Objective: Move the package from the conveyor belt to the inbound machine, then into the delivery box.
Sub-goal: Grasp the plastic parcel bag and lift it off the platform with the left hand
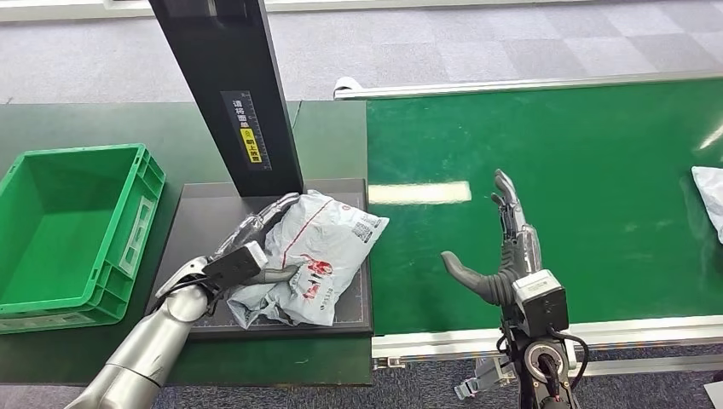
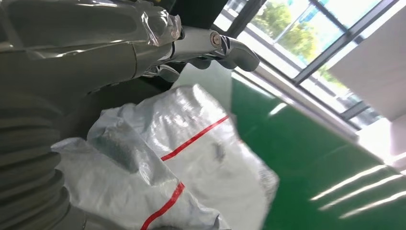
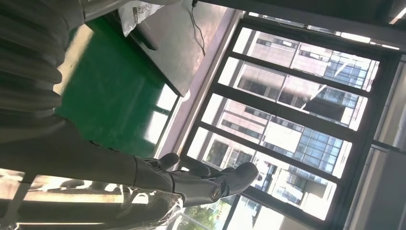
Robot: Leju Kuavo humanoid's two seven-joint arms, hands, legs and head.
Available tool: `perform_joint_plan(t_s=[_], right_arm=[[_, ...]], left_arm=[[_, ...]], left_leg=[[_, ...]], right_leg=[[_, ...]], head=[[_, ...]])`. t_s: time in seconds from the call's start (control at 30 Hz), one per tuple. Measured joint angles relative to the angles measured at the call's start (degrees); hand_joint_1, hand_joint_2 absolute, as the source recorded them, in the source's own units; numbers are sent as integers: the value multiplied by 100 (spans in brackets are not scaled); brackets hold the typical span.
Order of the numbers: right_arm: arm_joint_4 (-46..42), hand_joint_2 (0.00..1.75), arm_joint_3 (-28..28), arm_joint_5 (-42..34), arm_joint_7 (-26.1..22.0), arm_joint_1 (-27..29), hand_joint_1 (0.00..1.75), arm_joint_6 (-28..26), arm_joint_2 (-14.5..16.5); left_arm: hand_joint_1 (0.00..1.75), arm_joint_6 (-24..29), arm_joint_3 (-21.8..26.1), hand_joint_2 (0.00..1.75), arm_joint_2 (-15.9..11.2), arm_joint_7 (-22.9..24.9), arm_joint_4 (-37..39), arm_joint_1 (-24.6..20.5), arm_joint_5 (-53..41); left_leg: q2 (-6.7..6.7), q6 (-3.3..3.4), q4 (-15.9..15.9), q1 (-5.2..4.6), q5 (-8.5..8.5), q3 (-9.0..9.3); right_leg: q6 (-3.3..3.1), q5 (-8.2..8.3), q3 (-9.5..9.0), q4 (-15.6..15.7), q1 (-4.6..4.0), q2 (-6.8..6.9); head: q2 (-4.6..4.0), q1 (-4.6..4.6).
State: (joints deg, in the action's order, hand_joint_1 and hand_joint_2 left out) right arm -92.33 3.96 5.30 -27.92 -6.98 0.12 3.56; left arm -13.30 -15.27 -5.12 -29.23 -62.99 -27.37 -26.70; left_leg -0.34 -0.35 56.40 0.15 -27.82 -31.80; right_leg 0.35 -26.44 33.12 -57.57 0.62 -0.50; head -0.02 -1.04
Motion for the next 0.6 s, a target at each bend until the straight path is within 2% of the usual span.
perform_joint_plan(t_s=[0.13, 0.23, 0.27, 0.37, 0.4, 0.6], right_arm=[[-163, 175, -13, -42, 0, 157, 0, 81, 3], [-253, 175, -19, -130, -18, 242, 0, 160, 11], [-269, 175, -20, -149, -26, 256, 0, 178, 14], [-281, 175, -21, -181, -37, 264, 0, 196, 26], [-281, 175, -22, -196, -37, 263, 0, 196, 31], [-274, 175, -23, -249, -37, 232, 0, 209, 67]], left_arm=[[0, 504, -195, 175, -10, 53, 618, -69, -166], [0, 686, -234, 175, -8, 51, 1181, -185, -233], [12, 720, -248, 175, -6, 41, 1360, -232, -262], [143, 770, -308, 175, 1, 3, 1797, -370, -334], [175, 759, -326, 175, 3, -11, 1909, -412, -347], [175, 644, -339, 175, -23, -244, 2149, -482, -139]], left_leg=[[0, -1, 0, 1, 1, 0], [0, -1, -1, 1, 1, 1], [0, -1, -1, 1, 1, 3], [-1, 0, -1, 1, 0, 13], [-1, 0, -2, 0, 0, 17], [-4, 1, -4, 0, -1, 44]], right_leg=[[0, 0, 0, 0, -2, 0], [0, 0, -3, -1, -2, 0], [0, 0, -5, -1, -2, 0], [1, -1, -19, -1, -1, 1], [1, -2, -26, -1, 0, 1], [2, -4, -59, 0, 1, 3]], head=[[0, 0], [0, 0], [0, 1], [0, 1], [0, 1], [0, 1]])
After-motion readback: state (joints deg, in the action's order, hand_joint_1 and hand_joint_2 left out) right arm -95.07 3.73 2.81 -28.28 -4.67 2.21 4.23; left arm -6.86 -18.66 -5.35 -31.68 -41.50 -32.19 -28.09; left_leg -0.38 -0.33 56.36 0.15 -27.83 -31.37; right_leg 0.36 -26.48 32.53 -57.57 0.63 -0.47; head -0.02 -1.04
